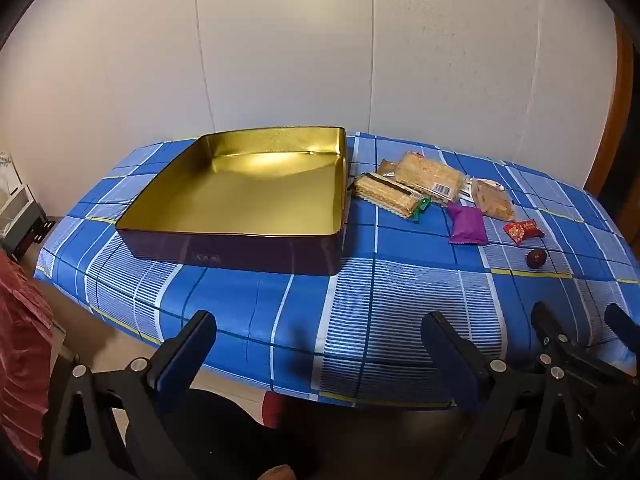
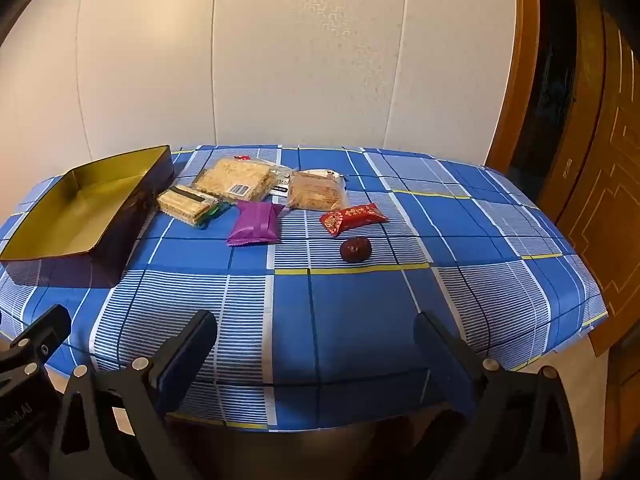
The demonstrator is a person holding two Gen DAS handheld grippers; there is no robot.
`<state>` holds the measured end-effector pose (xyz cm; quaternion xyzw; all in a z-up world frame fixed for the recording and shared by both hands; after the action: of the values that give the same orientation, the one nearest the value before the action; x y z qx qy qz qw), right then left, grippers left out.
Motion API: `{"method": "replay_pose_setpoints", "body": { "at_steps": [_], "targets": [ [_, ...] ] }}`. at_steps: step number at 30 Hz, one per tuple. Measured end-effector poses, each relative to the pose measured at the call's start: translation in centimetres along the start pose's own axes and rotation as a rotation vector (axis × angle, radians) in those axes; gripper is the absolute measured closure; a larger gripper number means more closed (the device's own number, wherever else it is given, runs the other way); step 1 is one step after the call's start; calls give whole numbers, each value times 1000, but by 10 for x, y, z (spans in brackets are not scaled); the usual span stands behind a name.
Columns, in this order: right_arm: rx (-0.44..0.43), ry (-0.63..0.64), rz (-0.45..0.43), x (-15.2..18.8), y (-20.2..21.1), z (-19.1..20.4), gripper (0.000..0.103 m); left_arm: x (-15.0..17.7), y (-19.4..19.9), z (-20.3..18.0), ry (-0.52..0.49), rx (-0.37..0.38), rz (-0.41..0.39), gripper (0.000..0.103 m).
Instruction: Organize snacks
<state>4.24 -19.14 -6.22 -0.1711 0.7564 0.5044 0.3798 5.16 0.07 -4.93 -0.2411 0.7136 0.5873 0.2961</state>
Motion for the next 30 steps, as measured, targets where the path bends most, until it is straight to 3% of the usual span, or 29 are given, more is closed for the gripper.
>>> {"method": "replay_pose_setpoints", "body": {
  "at_steps": [5,10,17,30],
  "targets": [
    [-3,-3,-12,0,0,-1,2,4,3,-3,0,23,-37,0],
    [-4,11,-12,-1,1,0,2,1,5,3,76,109,-69,0],
    [-29,17,-10,-4,3,3,2,1,2,9,59,47,-53,0],
    [-43,19,-24,-5,5,3,2,1,2,9,28,25,-50,0]
  ]
}}
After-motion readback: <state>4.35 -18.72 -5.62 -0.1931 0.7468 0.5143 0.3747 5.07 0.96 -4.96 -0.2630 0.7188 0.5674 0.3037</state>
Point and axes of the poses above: each gripper's, at about its wrist camera, not at the fingertips, and y roughly against the way its jaws point, z to its left, x to its underside, the point moved 7 cm from there along -y, roughly the way its jaws point, and after that the axes turned 11 degrees about x, right-handed, at the moved point
